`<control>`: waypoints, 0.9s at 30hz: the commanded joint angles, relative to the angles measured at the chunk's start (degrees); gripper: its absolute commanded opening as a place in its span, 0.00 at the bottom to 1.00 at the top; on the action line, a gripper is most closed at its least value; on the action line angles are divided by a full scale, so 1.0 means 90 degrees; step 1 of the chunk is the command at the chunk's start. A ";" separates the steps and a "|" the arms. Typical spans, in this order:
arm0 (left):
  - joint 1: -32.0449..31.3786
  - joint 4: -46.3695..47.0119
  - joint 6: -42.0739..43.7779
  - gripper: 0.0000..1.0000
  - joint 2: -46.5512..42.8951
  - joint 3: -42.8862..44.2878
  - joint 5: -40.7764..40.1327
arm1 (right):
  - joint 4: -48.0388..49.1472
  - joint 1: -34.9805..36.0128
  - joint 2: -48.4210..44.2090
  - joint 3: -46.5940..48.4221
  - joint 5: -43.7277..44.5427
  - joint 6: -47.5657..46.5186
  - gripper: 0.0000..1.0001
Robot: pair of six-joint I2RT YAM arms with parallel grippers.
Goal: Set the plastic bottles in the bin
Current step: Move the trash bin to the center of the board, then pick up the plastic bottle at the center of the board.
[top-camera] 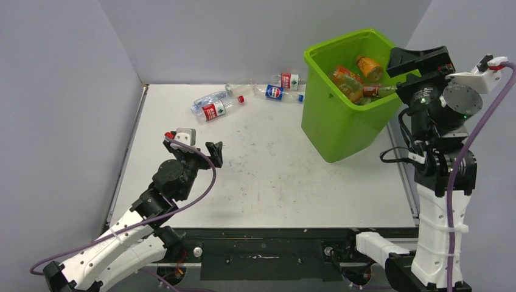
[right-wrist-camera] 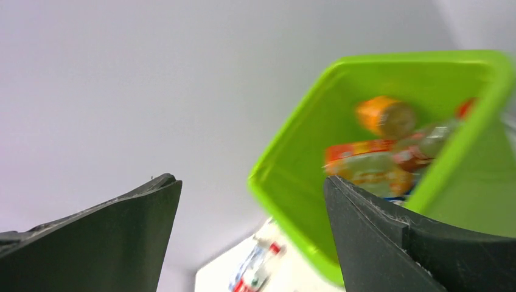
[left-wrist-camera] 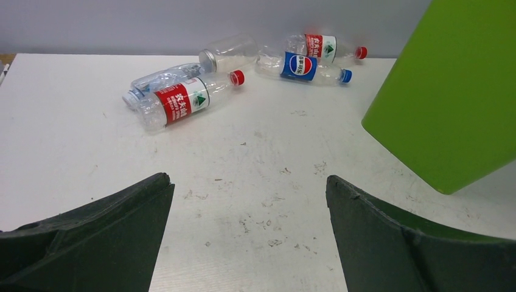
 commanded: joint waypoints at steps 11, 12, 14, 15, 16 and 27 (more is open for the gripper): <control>0.2230 0.0312 -0.4201 0.96 0.1831 0.0747 0.1238 | 0.2340 0.2667 -0.0349 -0.2320 -0.4034 -0.2010 0.90; 0.2478 0.0383 -0.4599 0.96 0.2063 0.0769 0.1421 | 0.2330 0.2986 -0.0334 -0.2484 -0.3811 -0.2196 0.90; 0.2881 0.0694 -0.5218 0.96 0.2479 0.0755 0.1667 | 0.2472 0.3683 -0.0351 -0.2956 -0.3267 -0.2453 0.90; 0.3046 0.0895 -0.5490 0.96 0.2664 0.0728 0.1726 | 0.2609 0.4004 -0.0368 -0.3241 -0.2983 -0.2543 0.90; 0.3186 0.1134 -0.5728 0.96 0.2879 0.0707 0.1773 | 0.2797 0.4316 -0.0396 -0.3562 -0.2745 -0.2606 0.90; 0.3658 0.1625 -0.7264 0.96 0.6110 0.2015 0.1655 | 0.4665 0.6349 0.0046 -0.5696 -0.0700 -0.3063 0.90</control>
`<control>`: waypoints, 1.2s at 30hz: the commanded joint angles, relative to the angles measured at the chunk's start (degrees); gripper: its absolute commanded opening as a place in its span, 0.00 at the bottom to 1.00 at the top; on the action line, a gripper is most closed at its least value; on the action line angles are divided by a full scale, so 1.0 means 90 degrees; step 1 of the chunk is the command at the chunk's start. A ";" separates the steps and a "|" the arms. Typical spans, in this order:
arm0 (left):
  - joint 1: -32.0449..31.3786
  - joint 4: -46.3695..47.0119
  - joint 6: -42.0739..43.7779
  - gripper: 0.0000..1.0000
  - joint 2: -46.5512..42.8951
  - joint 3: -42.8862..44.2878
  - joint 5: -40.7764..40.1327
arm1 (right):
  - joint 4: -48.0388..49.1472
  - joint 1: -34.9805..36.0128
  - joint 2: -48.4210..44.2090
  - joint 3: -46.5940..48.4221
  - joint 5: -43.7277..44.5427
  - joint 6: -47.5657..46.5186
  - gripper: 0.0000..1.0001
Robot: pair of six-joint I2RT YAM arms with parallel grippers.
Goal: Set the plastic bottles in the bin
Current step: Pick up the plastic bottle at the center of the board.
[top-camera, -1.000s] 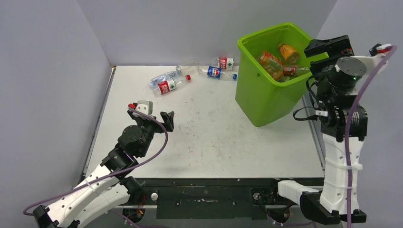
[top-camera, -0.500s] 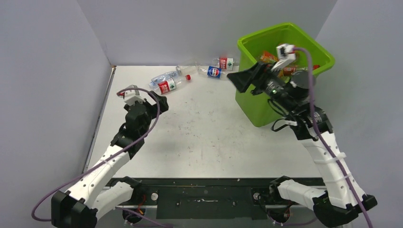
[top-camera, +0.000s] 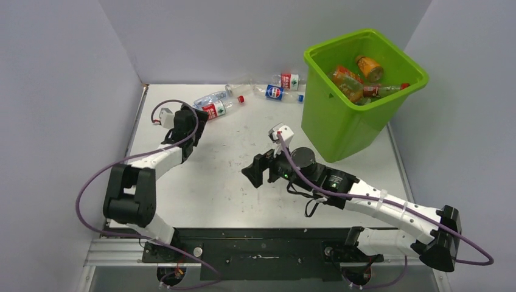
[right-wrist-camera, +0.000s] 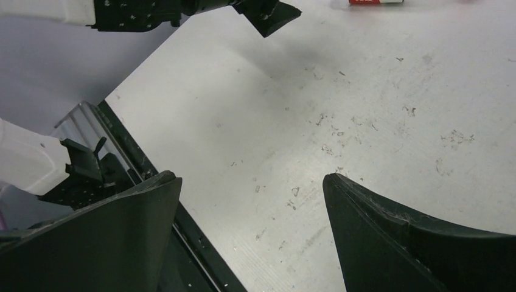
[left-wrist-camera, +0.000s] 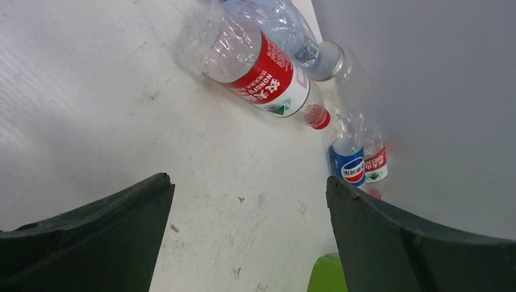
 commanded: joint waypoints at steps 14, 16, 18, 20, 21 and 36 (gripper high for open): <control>0.0298 -0.1820 -0.1540 0.96 0.3458 0.3981 -0.0514 | 0.2247 0.0284 0.1315 -0.0607 0.1640 -0.0223 0.90; 0.0269 -0.2429 -0.1633 0.96 0.3832 0.4574 -0.0501 | 0.2218 0.0282 0.1433 -0.0476 0.1598 -0.0235 0.90; 0.0234 -0.2752 -0.1723 0.96 0.4028 0.4873 -0.0430 | 0.2152 0.0273 0.1511 -0.0345 0.1592 -0.0261 0.90; 0.0172 -0.2807 -0.1870 0.96 0.4088 0.4896 -0.0431 | 0.2081 0.0260 0.1547 -0.0237 0.1587 -0.0278 0.89; 0.0152 -0.2743 -0.1886 0.96 0.4117 0.4869 -0.0433 | 0.2057 0.0255 0.1544 -0.0211 0.1597 -0.0289 0.90; 0.0154 -0.2062 -0.1446 0.70 0.5175 0.5568 -0.0198 | 0.1656 0.0235 0.0915 -0.0320 0.1875 -0.0352 0.90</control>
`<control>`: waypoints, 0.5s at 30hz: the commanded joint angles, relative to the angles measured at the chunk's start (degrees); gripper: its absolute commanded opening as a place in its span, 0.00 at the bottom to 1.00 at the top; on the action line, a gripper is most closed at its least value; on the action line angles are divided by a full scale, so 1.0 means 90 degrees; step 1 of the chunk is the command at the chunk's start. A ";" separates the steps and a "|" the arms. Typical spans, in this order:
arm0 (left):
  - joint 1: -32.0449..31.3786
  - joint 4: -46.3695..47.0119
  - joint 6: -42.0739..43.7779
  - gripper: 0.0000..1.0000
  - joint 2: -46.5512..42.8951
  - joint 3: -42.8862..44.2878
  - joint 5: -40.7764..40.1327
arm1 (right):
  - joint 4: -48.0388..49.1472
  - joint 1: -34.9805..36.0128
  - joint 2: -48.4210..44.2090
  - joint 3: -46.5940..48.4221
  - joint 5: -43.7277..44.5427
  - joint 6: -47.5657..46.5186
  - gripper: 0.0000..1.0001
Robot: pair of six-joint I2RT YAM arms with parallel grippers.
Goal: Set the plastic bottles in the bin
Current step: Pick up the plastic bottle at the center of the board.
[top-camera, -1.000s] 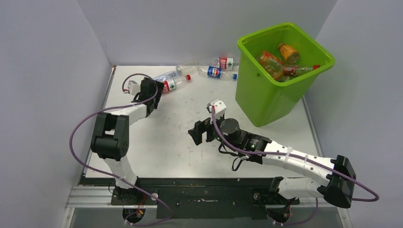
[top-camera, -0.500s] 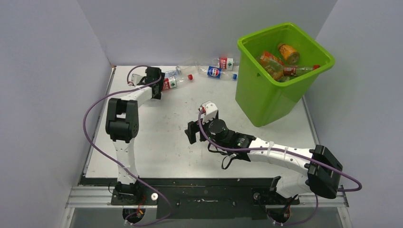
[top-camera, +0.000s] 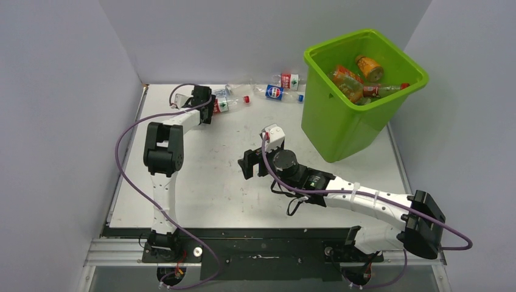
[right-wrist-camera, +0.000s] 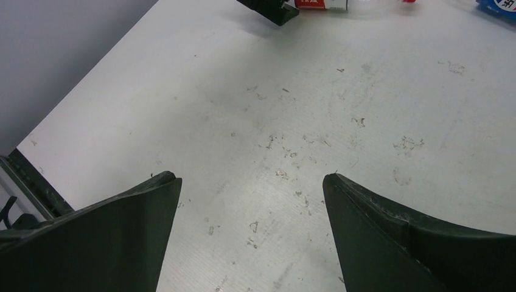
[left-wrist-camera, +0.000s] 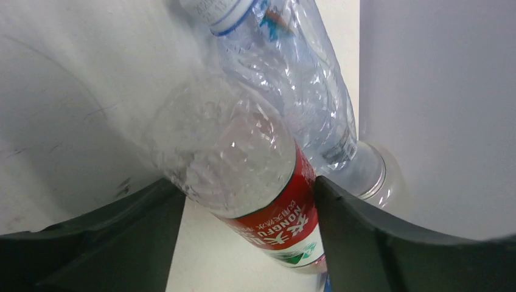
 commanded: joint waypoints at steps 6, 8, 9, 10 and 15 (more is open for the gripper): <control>0.0020 0.0965 0.0182 0.36 -0.0014 -0.0381 0.0386 | -0.0122 -0.0030 -0.0475 0.0111 0.0364 -0.0086 0.90; 0.0027 0.1443 0.0140 0.29 -0.0342 -0.0799 0.0522 | -0.0160 -0.0030 -0.0523 0.0096 0.0361 -0.0055 0.90; 0.0038 0.1651 0.0133 0.25 -0.0542 -0.1014 0.0595 | -0.0172 -0.0034 -0.0550 0.0095 0.0371 -0.0038 0.90; 0.0044 0.1862 0.0107 0.22 -0.0784 -0.1246 0.0669 | -0.0196 -0.0031 -0.0606 0.0102 0.0378 -0.0020 0.90; 0.0038 0.2702 0.0108 0.13 -0.2255 -0.2474 0.1090 | -0.0282 -0.0024 -0.0862 0.0198 0.0486 0.0006 0.90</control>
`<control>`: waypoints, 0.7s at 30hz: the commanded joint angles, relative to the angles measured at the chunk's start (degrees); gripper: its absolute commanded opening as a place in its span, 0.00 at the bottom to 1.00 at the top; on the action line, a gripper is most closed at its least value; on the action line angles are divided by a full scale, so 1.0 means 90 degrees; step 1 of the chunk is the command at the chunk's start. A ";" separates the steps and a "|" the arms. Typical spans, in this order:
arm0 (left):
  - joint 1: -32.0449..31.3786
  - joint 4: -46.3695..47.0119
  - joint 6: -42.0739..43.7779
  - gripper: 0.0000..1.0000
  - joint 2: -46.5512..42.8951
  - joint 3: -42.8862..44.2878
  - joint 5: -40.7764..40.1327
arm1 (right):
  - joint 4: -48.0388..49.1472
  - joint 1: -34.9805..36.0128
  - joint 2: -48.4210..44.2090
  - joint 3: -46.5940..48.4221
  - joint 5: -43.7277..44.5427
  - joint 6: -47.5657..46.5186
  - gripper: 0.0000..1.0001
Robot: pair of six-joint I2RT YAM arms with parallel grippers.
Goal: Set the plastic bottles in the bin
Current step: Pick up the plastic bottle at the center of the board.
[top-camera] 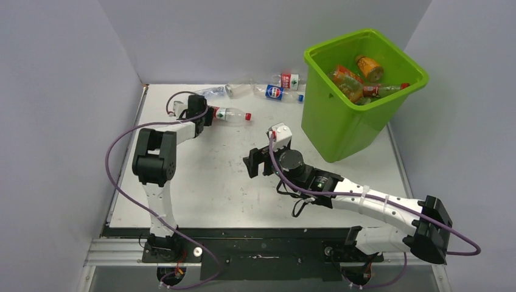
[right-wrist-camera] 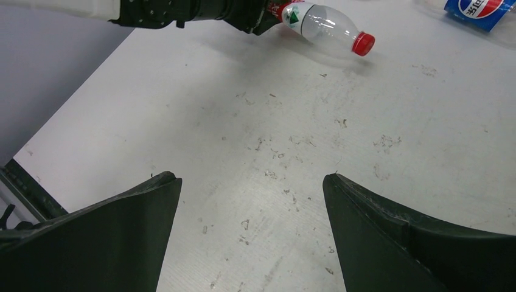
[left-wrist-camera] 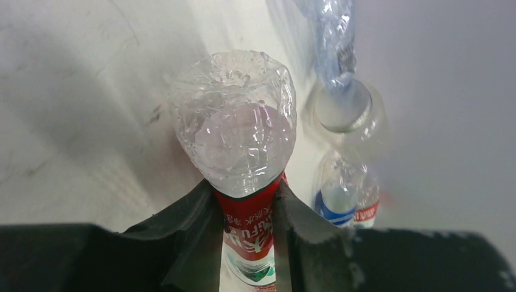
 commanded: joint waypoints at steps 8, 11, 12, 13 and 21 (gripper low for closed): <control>-0.0137 0.2588 -0.0342 0.09 -0.4490 -0.3251 0.1283 | 0.0757 -0.0138 -0.1351 -0.0137 0.0328 0.0231 0.90; -0.0269 0.3226 -0.0631 0.08 -0.5488 -0.4182 0.1653 | 0.0881 -0.0251 -0.1619 -0.0173 0.0088 0.0396 0.90; -0.0328 0.3400 -0.0720 0.07 -0.5769 -0.4449 0.1709 | 0.1061 -0.0281 -0.1727 -0.0252 -0.0053 0.0468 0.90; -0.0389 0.3548 -0.0804 0.07 -0.6056 -0.4705 0.1736 | 0.1289 -0.0300 -0.1826 -0.0348 -0.0157 0.0545 0.90; -0.0978 0.3427 -0.0800 0.03 -0.7733 -0.5495 0.1599 | 0.2300 -0.0343 -0.1780 -0.0532 -0.0617 0.1099 0.90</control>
